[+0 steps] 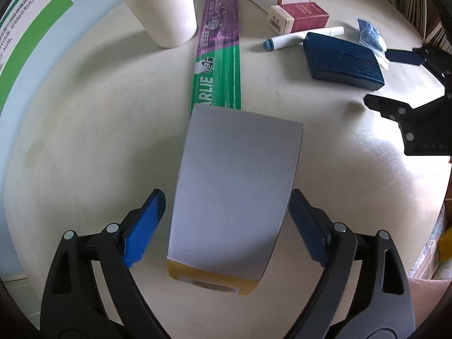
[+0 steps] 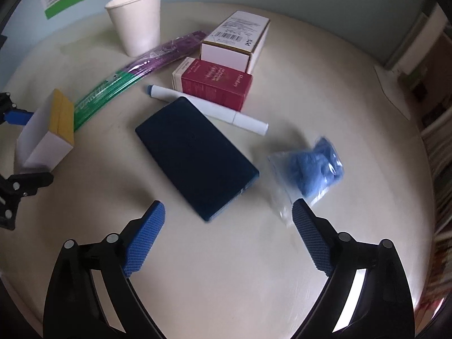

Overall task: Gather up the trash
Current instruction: 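Lift the white-yellow box with the left gripper while the right gripper approaches the dark blue box, then move the open right gripper past the dark blue box toward the blue bag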

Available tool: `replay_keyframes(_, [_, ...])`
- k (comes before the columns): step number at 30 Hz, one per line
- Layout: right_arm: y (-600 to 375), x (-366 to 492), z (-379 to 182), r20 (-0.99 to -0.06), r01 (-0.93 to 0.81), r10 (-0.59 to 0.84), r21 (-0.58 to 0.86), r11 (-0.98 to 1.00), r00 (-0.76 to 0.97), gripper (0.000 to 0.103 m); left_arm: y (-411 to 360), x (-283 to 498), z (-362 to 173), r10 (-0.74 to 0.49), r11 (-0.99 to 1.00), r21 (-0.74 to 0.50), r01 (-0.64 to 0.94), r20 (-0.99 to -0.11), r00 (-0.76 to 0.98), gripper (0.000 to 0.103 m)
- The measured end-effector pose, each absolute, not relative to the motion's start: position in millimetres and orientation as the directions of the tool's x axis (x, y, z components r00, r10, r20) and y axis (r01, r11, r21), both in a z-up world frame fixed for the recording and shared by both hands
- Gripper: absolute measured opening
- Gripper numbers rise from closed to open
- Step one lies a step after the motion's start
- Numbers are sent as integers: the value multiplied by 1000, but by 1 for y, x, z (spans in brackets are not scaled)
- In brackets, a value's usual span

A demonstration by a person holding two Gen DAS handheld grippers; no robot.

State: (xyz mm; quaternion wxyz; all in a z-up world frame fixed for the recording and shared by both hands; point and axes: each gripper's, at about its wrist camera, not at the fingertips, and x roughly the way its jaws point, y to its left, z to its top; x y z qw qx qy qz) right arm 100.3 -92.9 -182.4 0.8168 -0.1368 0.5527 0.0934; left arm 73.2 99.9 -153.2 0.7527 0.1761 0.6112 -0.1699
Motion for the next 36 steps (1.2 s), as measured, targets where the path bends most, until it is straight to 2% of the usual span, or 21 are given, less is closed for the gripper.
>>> replay_keyframes(3, [-91, 111, -184, -923, -333, 11, -128, 934, 386, 97, 109, 76, -158, -34, 885, 59, 462, -981, 190, 87])
replay_keyframes(9, [-92, 130, -184, -927, -353, 47, -95, 931, 373, 97, 120, 81, -161, -45, 892, 43, 449, -982, 182, 86])
replay_keyframes(10, [-94, 134, -185, -927, -353, 52, -89, 931, 371, 97, 122, 81, -162, -49, 892, 37, 450, -983, 178, 81])
replay_keyframes(12, [-95, 134, -184, -928, -347, 60, -77, 935, 368, 95, 126, 82, -162, -62, 892, 20, 451, -984, 167, 66])
replay_keyframes(13, [-95, 136, -183, -926, -354, 90, -49, 934, 366, 91, 137, 80, -160, -84, 893, -3, 449, -983, 161, 61])
replay_keyframes(14, [-96, 134, -181, -921, -357, 115, -27, 934, 371, 69, 140, 80, -160, -82, 896, -2, 445, -984, 160, 61])
replay_keyframes(15, [-97, 136, -179, -919, -345, 92, -49, 937, 382, 62, 143, 79, -160, -70, 895, 13, 445, -983, 169, 61])
replay_keyframes(16, [-97, 137, -178, -919, -344, 89, -53, 937, 384, 60, 146, 78, -159, -64, 895, 23, 446, -982, 178, 61])
replay_keyframes(34, [-101, 110, -162, -912, -318, 113, -19, 948, 394, 53, 172, 68, -145, -73, 897, 35, 441, -971, 227, 60])
replay_keyframes(35, [-102, 107, -159, -909, -313, 115, -18, 949, 401, 49, 164, 68, -145, -75, 896, 36, 442, -970, 231, 60])
replay_keyframes(36, [-104, 105, -158, -911, -302, 102, -26, 953, 399, 7, 165, 67, -144, -74, 896, 39, 443, -969, 235, 61])
